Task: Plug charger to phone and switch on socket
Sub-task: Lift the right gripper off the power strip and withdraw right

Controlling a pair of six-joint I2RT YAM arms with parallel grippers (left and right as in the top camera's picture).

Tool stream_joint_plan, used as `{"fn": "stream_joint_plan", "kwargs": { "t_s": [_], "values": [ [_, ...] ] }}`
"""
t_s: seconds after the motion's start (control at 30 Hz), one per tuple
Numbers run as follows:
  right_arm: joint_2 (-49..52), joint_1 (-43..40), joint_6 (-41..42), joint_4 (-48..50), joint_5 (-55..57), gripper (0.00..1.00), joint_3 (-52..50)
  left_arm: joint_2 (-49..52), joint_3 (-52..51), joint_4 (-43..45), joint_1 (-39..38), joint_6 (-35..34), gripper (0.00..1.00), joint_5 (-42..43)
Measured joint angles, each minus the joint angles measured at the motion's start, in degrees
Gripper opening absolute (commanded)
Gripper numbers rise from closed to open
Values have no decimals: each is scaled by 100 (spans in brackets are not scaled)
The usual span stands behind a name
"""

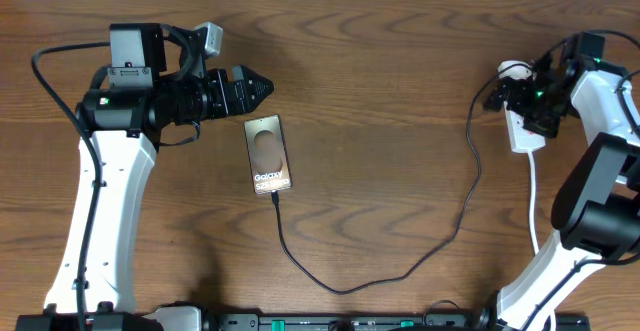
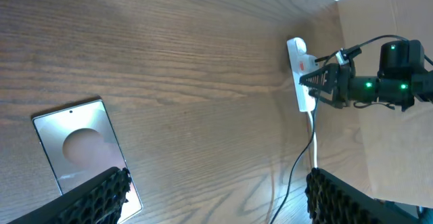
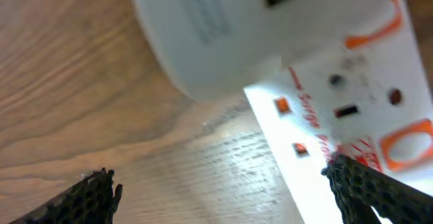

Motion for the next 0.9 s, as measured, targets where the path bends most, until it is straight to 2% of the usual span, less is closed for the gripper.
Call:
{"fn": "stream_joint_plan", "kwargs": {
  "t_s": [0.43, 0.9],
  "values": [
    [-22, -140, 297, -275, 101, 99, -7, 0, 0, -15, 0, 0, 85, 0],
    [-138, -208, 522, -673, 680, 99, -120, 0, 0, -15, 0, 0, 85, 0]
  ]
}}
